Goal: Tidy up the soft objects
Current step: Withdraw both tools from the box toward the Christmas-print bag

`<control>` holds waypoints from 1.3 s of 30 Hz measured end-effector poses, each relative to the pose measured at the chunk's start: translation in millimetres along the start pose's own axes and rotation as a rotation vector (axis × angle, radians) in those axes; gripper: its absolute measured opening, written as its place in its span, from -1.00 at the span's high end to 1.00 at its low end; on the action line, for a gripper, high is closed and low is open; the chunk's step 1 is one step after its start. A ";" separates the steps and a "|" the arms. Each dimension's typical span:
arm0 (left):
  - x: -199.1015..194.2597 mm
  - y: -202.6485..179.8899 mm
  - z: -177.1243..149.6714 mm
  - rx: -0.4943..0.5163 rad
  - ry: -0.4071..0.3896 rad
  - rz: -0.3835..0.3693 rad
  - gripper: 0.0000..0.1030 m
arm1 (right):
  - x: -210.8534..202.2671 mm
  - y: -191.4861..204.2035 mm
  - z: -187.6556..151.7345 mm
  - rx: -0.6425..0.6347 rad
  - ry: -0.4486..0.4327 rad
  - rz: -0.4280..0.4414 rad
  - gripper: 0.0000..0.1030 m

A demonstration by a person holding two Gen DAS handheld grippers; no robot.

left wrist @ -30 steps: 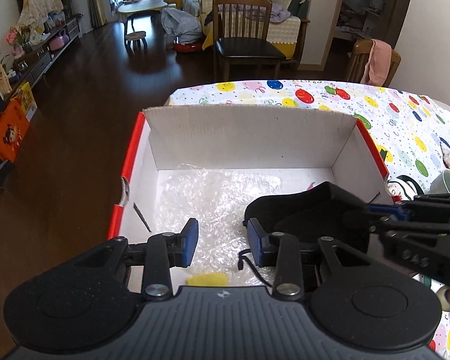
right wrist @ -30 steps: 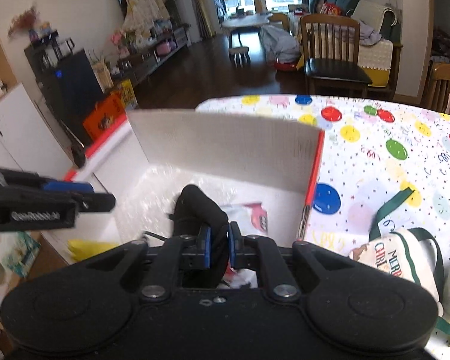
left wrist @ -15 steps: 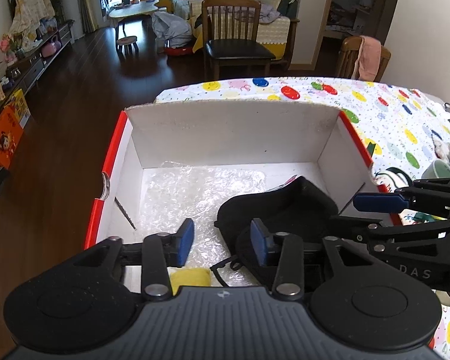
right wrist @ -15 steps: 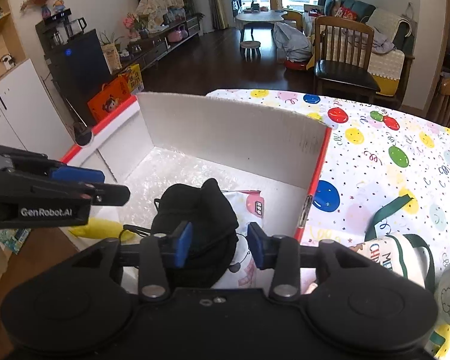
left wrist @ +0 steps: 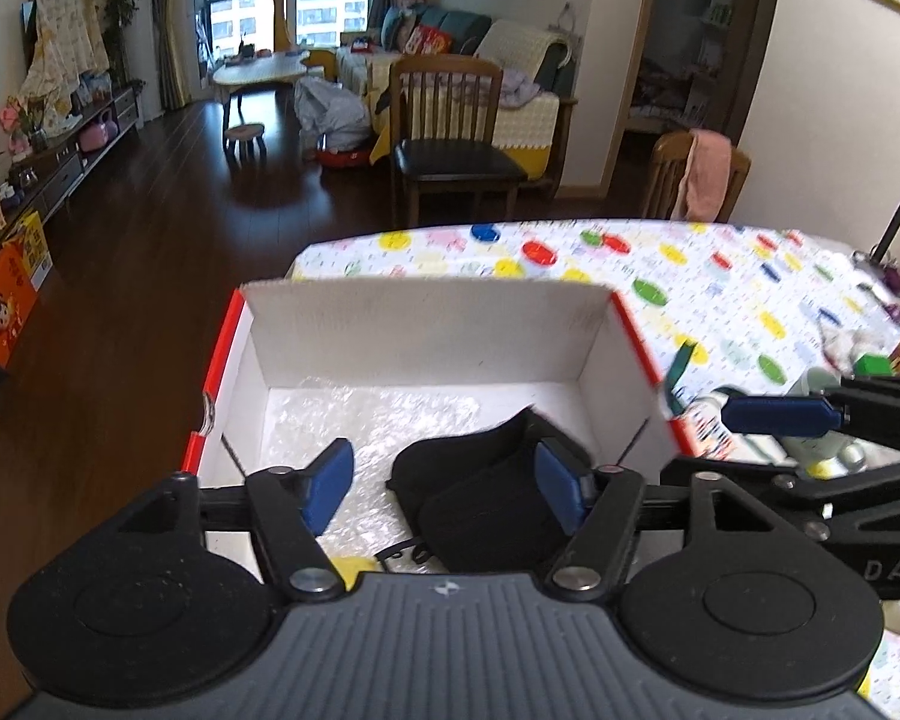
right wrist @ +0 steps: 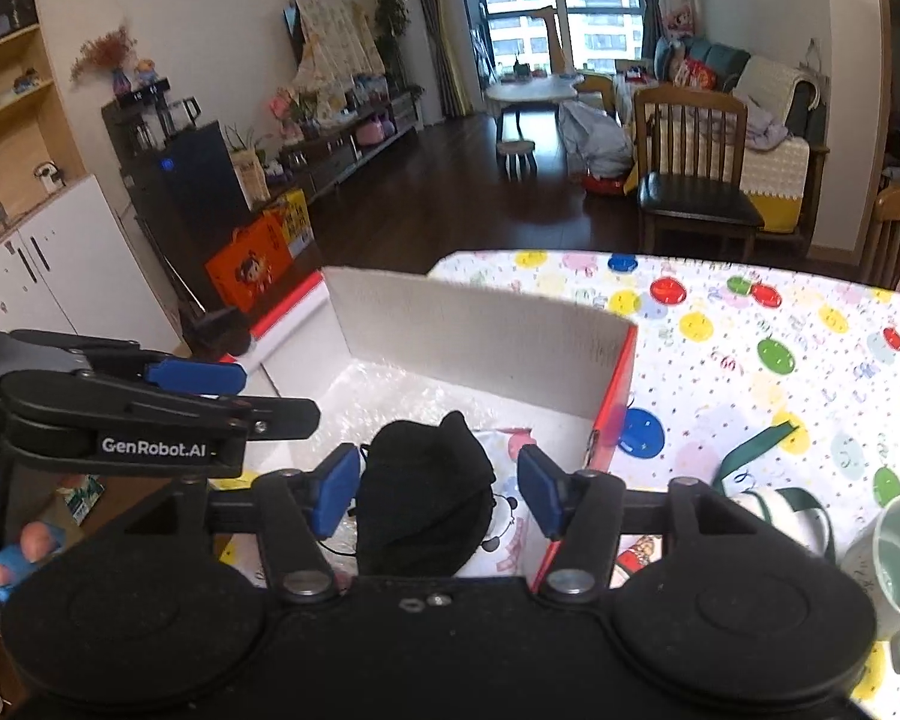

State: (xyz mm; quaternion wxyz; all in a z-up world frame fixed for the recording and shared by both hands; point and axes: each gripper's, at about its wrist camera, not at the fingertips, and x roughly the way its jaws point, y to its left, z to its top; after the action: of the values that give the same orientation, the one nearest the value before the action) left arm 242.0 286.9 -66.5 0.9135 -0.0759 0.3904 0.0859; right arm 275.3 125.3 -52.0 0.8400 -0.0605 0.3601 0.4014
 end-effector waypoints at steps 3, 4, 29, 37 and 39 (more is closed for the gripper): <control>-12.8 -6.7 1.2 -0.009 -0.042 -0.021 -0.40 | -18.2 -2.3 -0.5 0.005 -0.024 0.004 -0.24; -17.5 -9.2 1.1 -0.013 -0.059 -0.024 -0.42 | -24.0 -3.4 -0.4 0.008 -0.032 0.006 -0.25; -52.9 -137.2 -17.5 0.056 -0.182 -0.139 -0.64 | -158.5 -113.8 -62.1 0.110 -0.191 -0.083 -1.00; -30.1 -189.7 -39.8 0.118 -0.104 -0.151 -0.64 | -173.9 -173.1 -98.8 0.178 -0.147 -0.157 -1.00; -22.3 -201.4 -46.9 0.118 -0.081 -0.146 -0.64 | -176.3 -188.1 -106.3 0.197 -0.134 -0.173 -1.00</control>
State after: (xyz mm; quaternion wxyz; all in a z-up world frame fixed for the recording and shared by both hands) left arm 237.5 79.0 -68.0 0.9352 -0.0465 0.3510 -0.0011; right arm 277.4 -153.5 -50.0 0.8955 0.0184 0.3342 0.2933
